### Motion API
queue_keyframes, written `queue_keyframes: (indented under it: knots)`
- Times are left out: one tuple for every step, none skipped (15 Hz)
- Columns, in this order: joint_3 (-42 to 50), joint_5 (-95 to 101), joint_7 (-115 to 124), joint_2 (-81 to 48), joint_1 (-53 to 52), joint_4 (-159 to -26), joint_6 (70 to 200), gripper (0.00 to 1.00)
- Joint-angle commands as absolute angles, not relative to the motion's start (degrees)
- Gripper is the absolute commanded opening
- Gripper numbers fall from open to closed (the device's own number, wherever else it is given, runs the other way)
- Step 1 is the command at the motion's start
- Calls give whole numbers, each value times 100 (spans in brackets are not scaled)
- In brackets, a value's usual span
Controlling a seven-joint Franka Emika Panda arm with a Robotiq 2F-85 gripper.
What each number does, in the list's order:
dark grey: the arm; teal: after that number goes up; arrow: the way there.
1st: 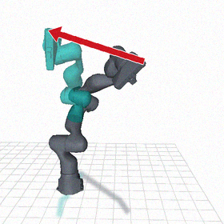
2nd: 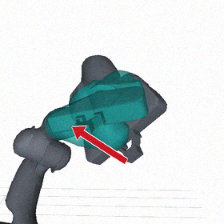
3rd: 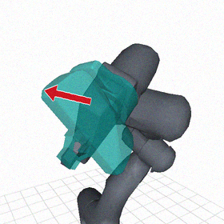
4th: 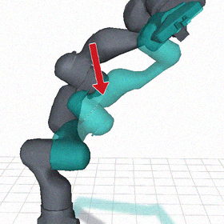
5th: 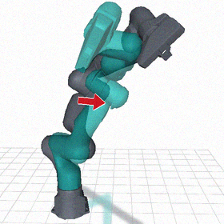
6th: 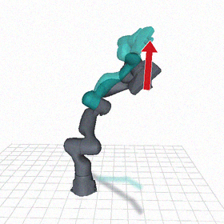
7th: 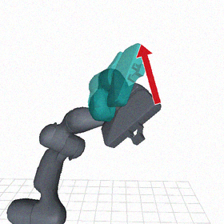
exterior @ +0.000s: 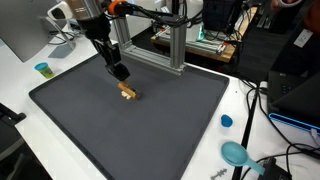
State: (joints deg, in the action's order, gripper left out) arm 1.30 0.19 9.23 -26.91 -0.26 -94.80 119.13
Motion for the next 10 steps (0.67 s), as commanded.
queue_keyframes:
  knots:
    - [236, 50, 1210, -2986, -65, -9327, 12356, 21]
    - [258, 71, 1288, -2997, -74, -9335, 12441, 21]
    - [270, 69, 1347, -3010, -75, -9341, 12518, 21]
    - [294, 93, 1400, -3044, -85, -9344, 12587, 21]
    - [319, 116, 1432, -3094, -96, -9357, 12624, 21]
    - [334, 131, 1440, -3138, -107, -9353, 12649, 21]
    - [345, 154, 1467, -3133, -123, -9362, 12620, 21]
    - [343, 144, 1488, -3129, -127, -9372, 12631, 21]
    - [341, 108, 1521, -3099, -118, -9374, 12678, 21]
    - [327, 37, 1540, -3060, -95, -9348, 12745, 21]
